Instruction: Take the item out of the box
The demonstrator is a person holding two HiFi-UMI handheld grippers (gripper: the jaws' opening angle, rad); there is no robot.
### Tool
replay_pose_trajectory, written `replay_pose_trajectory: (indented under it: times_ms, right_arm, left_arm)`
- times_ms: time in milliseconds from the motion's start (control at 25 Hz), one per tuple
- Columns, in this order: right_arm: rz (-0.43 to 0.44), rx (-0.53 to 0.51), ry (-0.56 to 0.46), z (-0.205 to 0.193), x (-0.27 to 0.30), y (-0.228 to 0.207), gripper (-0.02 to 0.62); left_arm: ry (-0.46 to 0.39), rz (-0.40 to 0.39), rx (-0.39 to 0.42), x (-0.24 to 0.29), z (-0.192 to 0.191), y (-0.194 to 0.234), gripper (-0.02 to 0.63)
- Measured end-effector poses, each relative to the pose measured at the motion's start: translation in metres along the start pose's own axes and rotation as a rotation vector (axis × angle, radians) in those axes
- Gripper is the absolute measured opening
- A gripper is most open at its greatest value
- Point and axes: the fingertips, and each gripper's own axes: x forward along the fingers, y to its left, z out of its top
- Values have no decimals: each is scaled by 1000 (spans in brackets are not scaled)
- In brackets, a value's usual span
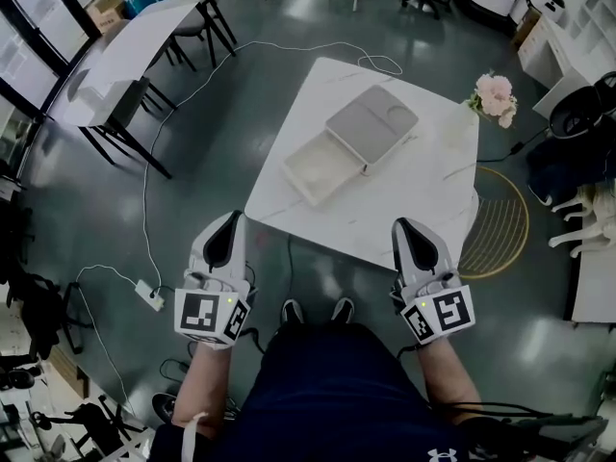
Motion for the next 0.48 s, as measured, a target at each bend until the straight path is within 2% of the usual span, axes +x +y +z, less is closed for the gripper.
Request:
replay_pose_trajectory:
  times_ms: [480]
  right_arm:
    - [45,43,12,-11,-3,-41,2]
  left_arm:
    - [35,42,12,13,-6,-35,2]
